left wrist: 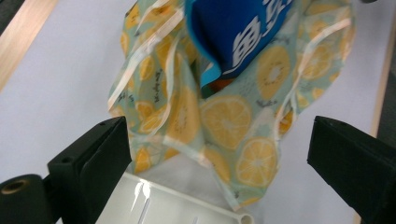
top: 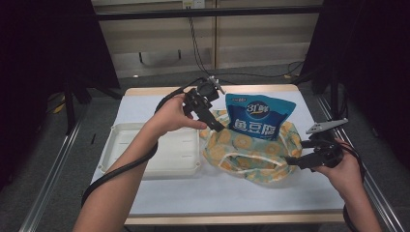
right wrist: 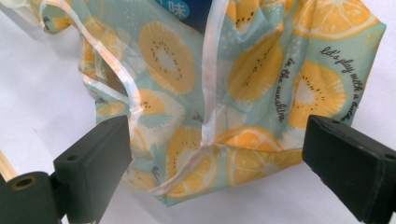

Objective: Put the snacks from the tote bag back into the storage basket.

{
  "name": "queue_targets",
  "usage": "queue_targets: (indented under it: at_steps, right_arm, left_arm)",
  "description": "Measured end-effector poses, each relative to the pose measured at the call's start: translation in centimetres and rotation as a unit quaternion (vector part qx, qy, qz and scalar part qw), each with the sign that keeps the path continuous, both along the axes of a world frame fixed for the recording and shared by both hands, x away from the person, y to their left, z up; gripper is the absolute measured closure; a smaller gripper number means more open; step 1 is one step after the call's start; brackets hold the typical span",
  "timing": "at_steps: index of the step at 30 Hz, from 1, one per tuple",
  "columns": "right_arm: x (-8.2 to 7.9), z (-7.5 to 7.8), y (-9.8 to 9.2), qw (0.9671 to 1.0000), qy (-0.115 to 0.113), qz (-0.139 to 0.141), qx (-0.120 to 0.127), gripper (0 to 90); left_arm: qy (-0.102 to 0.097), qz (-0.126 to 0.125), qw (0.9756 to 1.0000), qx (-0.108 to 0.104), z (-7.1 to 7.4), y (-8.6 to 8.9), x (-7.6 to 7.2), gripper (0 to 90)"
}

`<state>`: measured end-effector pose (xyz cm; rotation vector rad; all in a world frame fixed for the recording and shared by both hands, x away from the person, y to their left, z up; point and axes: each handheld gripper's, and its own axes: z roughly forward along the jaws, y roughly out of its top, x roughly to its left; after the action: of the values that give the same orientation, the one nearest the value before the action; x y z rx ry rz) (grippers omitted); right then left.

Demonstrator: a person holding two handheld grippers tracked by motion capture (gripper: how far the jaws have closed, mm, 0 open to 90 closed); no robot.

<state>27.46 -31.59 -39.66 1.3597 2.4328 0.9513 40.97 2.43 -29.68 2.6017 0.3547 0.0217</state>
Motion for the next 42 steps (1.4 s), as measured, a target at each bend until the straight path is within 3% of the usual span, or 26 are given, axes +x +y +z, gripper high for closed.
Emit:
queue_targets:
  at_steps: [4, 8, 17, 22, 26, 31, 36, 42]
  right_arm:
    - [0.1, -0.1, 0.1, 1.0, -0.003, 0.005, -0.002, 8.0]
    - [0.0, 0.0, 0.1, 1.0, -0.004, 0.005, -0.004, 8.1]
    - [0.0, 0.1, 0.2, 1.0, -0.002, 0.009, 0.002, 8.6]
    - [0.0, 0.0, 0.2, 1.0, -0.003, 0.008, 0.001, 8.7]
    - [0.0, 0.1, 0.3, 1.0, -0.003, 0.008, 0.003, 8.9]
    - [0.0, 0.2, 0.3, 1.0, -0.002, 0.009, -0.004, 9.1]
    - [0.0, 0.2, 0.2, 0.9999, -0.007, 0.012, 0.002, 9.2]
    - [0.0, 0.2, 0.2, 0.9999, -0.005, 0.011, 0.001, 9.2]
  left_arm:
    - [-0.007, 0.006, 0.9999, 0.006, 0.4, -0.3, 0.2, 6.3]
    - [-0.015, 0.007, 0.9998, 0.008, 0.9, -0.9, 0.3, 12.8]
    - [0.022, 0.0, 0.9996, -0.016, 1.3, -1.7, 1.2, 23.4]
    - [0.044, 0.014, 0.9982, -0.038, 1.7, -1.8, 2.0, 30.1]
    - [0.041, 0.017, 0.9981, -0.043, 2.2, -2.0, 2.5, 34.9]
    - [0.036, 0.002, 0.9991, -0.023, 2.5, -2.9, 2.6, 34.0]
    - [0.035, 0.003, 0.9992, -0.019, 2.7, -3.5, 2.5, 34.2]
    - [0.026, -0.002, 0.9994, -0.021, 3.0, -4.7, 2.4, 42.2]
